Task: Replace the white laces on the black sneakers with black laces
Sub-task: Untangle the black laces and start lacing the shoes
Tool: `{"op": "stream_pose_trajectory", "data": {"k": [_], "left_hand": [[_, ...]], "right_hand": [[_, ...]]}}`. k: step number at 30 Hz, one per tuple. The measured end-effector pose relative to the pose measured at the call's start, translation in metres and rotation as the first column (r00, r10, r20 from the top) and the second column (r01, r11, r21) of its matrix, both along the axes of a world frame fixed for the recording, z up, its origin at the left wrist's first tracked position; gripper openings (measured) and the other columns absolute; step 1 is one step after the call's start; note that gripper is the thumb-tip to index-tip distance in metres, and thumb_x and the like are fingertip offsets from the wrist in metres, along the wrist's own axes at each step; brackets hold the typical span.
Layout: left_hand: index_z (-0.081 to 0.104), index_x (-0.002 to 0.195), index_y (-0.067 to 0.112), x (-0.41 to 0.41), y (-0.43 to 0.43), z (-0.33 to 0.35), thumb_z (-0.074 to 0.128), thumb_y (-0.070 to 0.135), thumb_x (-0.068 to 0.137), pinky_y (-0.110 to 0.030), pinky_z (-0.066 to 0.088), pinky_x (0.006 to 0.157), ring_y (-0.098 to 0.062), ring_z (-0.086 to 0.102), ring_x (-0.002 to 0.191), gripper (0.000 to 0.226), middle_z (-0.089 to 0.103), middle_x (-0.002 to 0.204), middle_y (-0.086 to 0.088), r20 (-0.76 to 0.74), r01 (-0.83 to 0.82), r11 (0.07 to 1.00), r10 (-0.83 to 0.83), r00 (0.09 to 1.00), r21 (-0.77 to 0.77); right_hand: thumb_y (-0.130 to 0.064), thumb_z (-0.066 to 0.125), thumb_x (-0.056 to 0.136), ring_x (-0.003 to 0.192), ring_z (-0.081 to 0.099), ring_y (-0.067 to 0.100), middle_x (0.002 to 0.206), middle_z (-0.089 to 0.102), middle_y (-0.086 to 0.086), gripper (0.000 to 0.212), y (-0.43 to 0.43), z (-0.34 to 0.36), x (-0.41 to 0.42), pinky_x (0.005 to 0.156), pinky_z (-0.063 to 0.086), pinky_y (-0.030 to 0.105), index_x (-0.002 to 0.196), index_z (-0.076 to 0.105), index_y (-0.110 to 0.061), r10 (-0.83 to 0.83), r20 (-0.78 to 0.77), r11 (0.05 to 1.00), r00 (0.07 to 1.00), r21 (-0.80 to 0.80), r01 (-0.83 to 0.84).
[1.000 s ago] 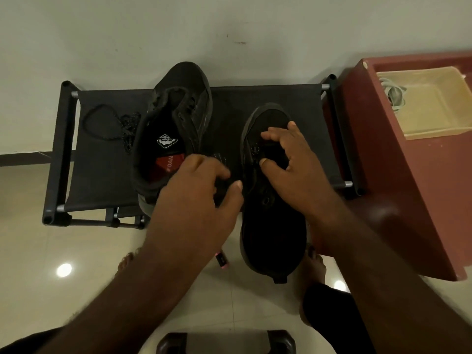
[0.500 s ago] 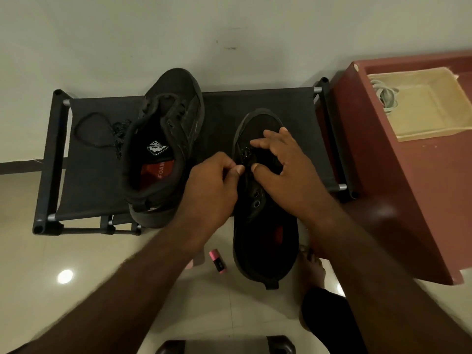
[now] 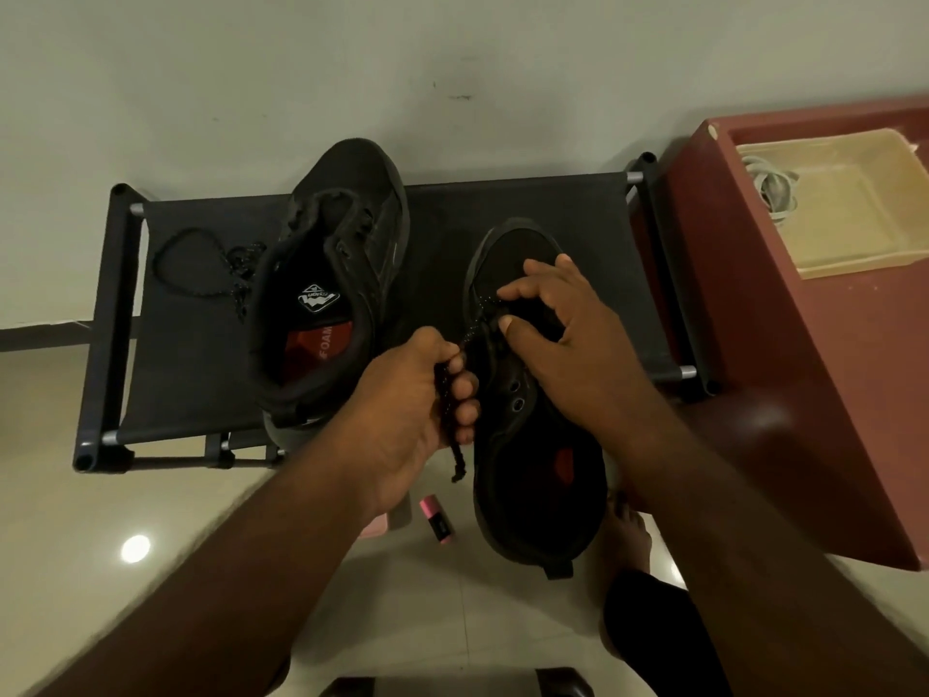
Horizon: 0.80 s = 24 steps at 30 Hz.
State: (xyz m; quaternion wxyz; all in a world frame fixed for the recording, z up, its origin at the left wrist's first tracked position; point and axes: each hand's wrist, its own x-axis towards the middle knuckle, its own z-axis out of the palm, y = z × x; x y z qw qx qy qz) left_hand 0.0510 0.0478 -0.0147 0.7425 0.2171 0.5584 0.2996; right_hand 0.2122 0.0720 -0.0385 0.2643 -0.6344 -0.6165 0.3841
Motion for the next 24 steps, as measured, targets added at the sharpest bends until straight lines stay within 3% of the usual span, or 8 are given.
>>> {"op": "stream_pose_trajectory", "data": {"k": [3,5,8,11,17,21,24], "left_hand": [[0.052,0.076,0.014,-0.001,-0.001,-0.005,0.039,0.019,0.099,-0.023,0.042,0.049,-0.007,0.048,0.050,0.026,0.052,0.063,0.000,-0.366,0.234,0.966,-0.180,0.913,0.108],[0.056,0.096,0.017,0.002,0.001,-0.011,0.048,0.023,0.100,-0.020,0.047,0.052,-0.005,0.057,0.057,0.011,0.061,0.077,0.002,-0.543,0.255,0.928,-0.071,0.837,0.272],[0.053,0.112,0.027,0.011,0.008,-0.018,0.061,0.035,0.095,-0.020,0.055,0.060,-0.002,0.064,0.073,0.021,0.063,0.088,0.006,-0.566,0.231,0.895,0.029,0.824,0.383],[0.062,0.096,0.020,0.017,0.013,-0.022,0.067,0.032,0.091,-0.016,0.050,0.055,0.000,0.060,0.065,0.014,0.064,0.078,0.004,-0.624,0.229,0.868,0.112,0.773,0.440],[0.060,0.084,0.014,0.020,0.010,-0.022,0.055,0.024,0.099,-0.043,0.051,0.061,-0.023,0.057,0.060,0.019,0.061,0.067,-0.007,-0.634,0.265,0.845,0.109,0.766,0.465],[0.061,0.089,0.016,0.018,0.008,-0.019,0.046,0.026,0.103,-0.026,0.040,0.049,-0.004,0.044,0.046,0.023,0.049,0.054,0.006,-0.498,0.171,0.937,0.004,0.867,0.304],[0.062,0.092,0.016,0.015,0.010,-0.017,0.041,0.026,0.105,-0.020,0.035,0.047,0.000,0.041,0.041,0.027,0.046,0.048,0.010,-0.387,0.100,0.975,-0.016,0.922,0.199]], "right_hand": [[-0.023,0.065,0.095,0.142,0.012,-0.007,0.153,0.044,-0.010,0.022,0.000,-0.001,0.001,0.124,0.018,0.047,0.114,0.064,-0.034,0.000,-0.008,1.000,1.000,0.000,0.000],[-0.023,0.064,0.096,0.141,0.012,-0.008,0.152,0.044,-0.010,0.022,0.001,-0.002,0.001,0.124,0.018,0.049,0.114,0.063,-0.035,-0.002,-0.018,1.000,1.000,0.002,0.002],[-0.023,0.063,0.097,0.143,0.010,-0.007,0.153,0.042,-0.011,0.023,0.000,-0.001,0.000,0.124,0.016,0.051,0.113,0.061,-0.039,0.005,-0.026,1.000,1.000,-0.009,-0.005],[-0.024,0.061,0.098,0.149,0.009,-0.003,0.155,0.040,-0.013,0.027,0.000,-0.001,0.001,0.124,0.015,0.051,0.115,0.059,-0.044,0.019,-0.029,1.000,0.999,-0.021,-0.020],[-0.023,0.060,0.098,0.146,0.008,-0.006,0.154,0.039,-0.015,0.027,0.001,-0.001,0.000,0.124,0.014,0.050,0.114,0.058,-0.045,0.012,-0.027,0.999,1.000,-0.037,-0.013],[-0.023,0.059,0.098,0.143,0.007,-0.009,0.154,0.039,-0.016,0.026,0.002,-0.002,-0.001,0.124,0.015,0.050,0.113,0.058,-0.045,0.012,-0.019,0.999,1.000,-0.034,-0.013],[-0.023,0.059,0.099,0.142,0.007,-0.010,0.154,0.039,-0.016,0.026,0.002,-0.003,-0.001,0.124,0.015,0.051,0.113,0.058,-0.045,0.010,-0.009,0.999,1.000,-0.033,-0.010]]}}
